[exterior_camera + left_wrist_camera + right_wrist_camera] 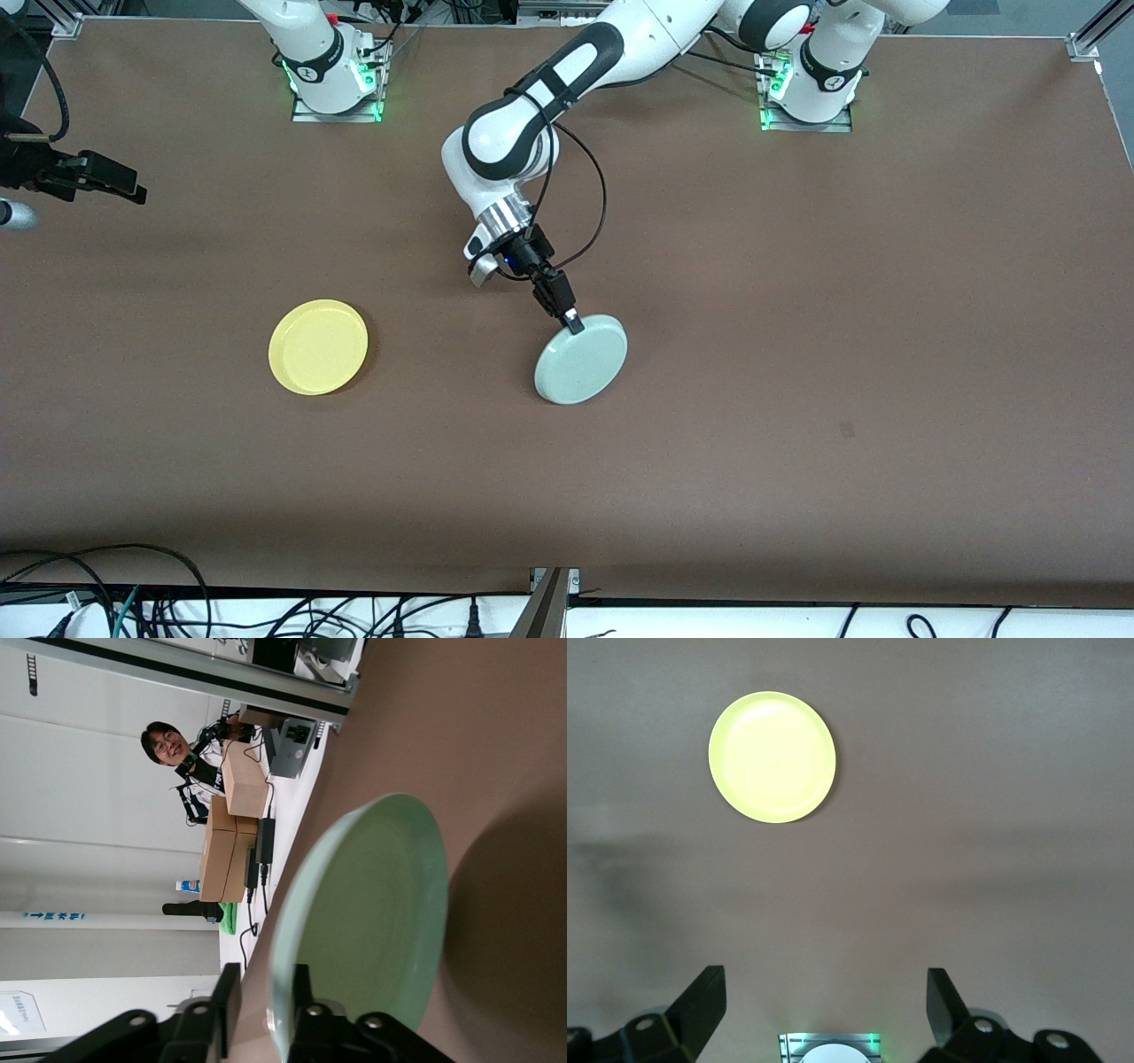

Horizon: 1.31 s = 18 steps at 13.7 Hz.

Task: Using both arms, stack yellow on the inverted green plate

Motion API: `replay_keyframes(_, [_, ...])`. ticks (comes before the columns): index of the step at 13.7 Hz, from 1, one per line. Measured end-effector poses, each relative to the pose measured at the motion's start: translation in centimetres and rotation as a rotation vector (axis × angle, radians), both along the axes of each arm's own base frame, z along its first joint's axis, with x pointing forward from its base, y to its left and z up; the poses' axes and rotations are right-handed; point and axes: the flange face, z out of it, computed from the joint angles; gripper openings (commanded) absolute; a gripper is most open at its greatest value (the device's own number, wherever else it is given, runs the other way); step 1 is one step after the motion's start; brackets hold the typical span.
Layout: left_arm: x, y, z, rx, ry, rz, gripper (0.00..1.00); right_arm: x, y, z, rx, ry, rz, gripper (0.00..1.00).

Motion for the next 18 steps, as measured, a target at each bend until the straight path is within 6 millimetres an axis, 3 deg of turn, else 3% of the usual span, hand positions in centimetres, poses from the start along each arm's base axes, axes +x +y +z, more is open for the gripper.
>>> replay_keyframes(3, [-2.9,-1.6,-0.9,-0.108,-0.009,0.033,1.0,0.0,0.0,0.0,0.0,0.001,0.0,1.0])
replay_keyframes(7, [-7.6,-3.8,-2.7,-0.476,0.013,0.235,1.0,0.0,0.0,0.0,0.0,0.001,0.0,1.0])
replay_keyframes(10, [-8.3,-5.6,-3.1,-0.778,0.067,0.378,1.0,0.0,0.0,0.0,0.0,0.001,-0.001,1.0])
replay_keyframes(12, [-6.1,-5.0,-1.8,-0.881,0.104,0.522,1.0,0.0,0.0,0.0,0.0,0.001,-0.001,1.0])
replay_keyframes(13, [-3.8,-3.9,-0.5,-0.939,0.137,0.633,1.0,0.0,0.0,0.0,0.0,0.001,-0.001,1.0])
replay_keyframes(16, [5.8,2.2,5.3,-1.12,0.252,0.92,1.0,0.0,0.0,0.0,0.0,0.001,-0.001,1.0])
replay_keyframes(18, [11.0,6.9,9.2,-1.228,0.292,1.051,1.0,0.0,-0.1,0.0,0.0,0.001,-0.002,1.0])
